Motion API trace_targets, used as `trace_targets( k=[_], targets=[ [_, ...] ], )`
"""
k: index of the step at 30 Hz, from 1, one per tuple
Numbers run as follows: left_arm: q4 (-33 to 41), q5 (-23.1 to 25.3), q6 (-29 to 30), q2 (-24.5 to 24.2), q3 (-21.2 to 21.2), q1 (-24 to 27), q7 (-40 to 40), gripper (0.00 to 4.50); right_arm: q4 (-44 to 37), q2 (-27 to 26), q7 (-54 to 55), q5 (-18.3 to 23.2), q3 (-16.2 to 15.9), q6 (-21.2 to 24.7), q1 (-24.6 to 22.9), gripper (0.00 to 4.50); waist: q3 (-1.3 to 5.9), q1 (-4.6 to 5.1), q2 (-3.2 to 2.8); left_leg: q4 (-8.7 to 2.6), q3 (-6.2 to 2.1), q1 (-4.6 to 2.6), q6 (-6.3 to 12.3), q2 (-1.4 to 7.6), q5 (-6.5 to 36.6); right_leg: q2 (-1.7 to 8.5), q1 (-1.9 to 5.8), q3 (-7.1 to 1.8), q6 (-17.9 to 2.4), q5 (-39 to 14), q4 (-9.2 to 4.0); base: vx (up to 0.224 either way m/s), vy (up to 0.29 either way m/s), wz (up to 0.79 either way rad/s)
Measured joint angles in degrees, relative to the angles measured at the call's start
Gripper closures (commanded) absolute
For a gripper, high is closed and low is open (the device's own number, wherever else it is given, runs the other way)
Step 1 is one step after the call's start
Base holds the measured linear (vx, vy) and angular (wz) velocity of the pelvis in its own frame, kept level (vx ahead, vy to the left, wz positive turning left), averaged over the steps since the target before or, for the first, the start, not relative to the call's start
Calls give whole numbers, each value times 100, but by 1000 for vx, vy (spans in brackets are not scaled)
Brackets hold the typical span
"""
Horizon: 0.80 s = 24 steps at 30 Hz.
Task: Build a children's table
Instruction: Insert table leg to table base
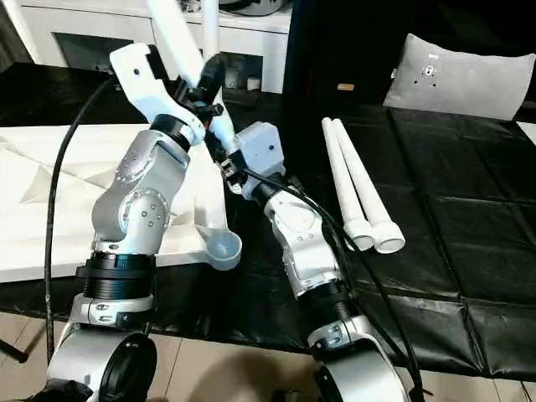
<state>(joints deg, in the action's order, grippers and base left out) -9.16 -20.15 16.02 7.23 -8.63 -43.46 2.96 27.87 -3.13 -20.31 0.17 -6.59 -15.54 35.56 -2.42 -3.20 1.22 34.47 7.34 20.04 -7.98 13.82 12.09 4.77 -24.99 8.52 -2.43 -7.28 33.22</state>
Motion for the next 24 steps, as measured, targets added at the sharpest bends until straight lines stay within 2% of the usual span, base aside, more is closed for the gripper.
trace_targets(
  k=[1, 3, 8, 15, 17, 22, 24],
  targets=[
    [-23, -5, -3, -6, -7, -1, 0, 264, 17, 3, -9, 5, 0, 0, 0, 212, 0, -2, 0, 0, 0, 0, 0, 0, 0, 0, 0, 0, 0, 0, 0, 0, 0, 0],
    [-84, -19, -8, -59, -52, -9, -11, 264, 38, 12, -141, 96, 9, 23, 0, 198, 0, -7, 0, 1, 0, 1, 0, 0, 0, 0, 0, -1, -1, 1, 0, 0, 0, 0],
    [-397, -45, 14, -424, -284, -158, 60, 264, -322, 134, -943, 823, 96, 289, -24, 161, 0, 20, 0, 1, 0, -4, 2, 3, -1, -4, 1, -1, -5, 4, 2, 0, 0, 0],
    [-397, -390, 479, -912, -276, -152, 901, 264, -685, 529, -1760, 1582, 243, 1314, -191, 91, 0, -33, 1, 4, 1, -3, 3, 3, -2, -3, 2, -3, -41, 25, 3, 0, 0, 0],
    [-392, -577, 705, -1050, -275, -151, 1184, 264, -752, 657, -1777, 1846, 438, 1744, -141, 81, 0, -41, 1, 6, 1, -4, 4, 3, -3, -3, 3, -4, -43, 26, 5, 0, 0, 0],
    [-153, -1383, 1624, -1407, -297, 8, 2172, 265, -765, 1325, -1967, 2769, 1136, 3386, 261, 75, 0, -42, 1, 13, 3, -9, 3, 3, -5, -3, 2, -7, -47, 29, 18, 0, 0, 0],
    [-67, -1845, 2025, -1408, -356, 12, 2549, 265, -749, 1552, -2275, 3282, 1262, 4303, 371, 75, 0, -42, 1, 15, 3, -9, 2, 3, -5, -3, 2, -7, -47, 29, 22, 0, 0, 0]
  ],
)
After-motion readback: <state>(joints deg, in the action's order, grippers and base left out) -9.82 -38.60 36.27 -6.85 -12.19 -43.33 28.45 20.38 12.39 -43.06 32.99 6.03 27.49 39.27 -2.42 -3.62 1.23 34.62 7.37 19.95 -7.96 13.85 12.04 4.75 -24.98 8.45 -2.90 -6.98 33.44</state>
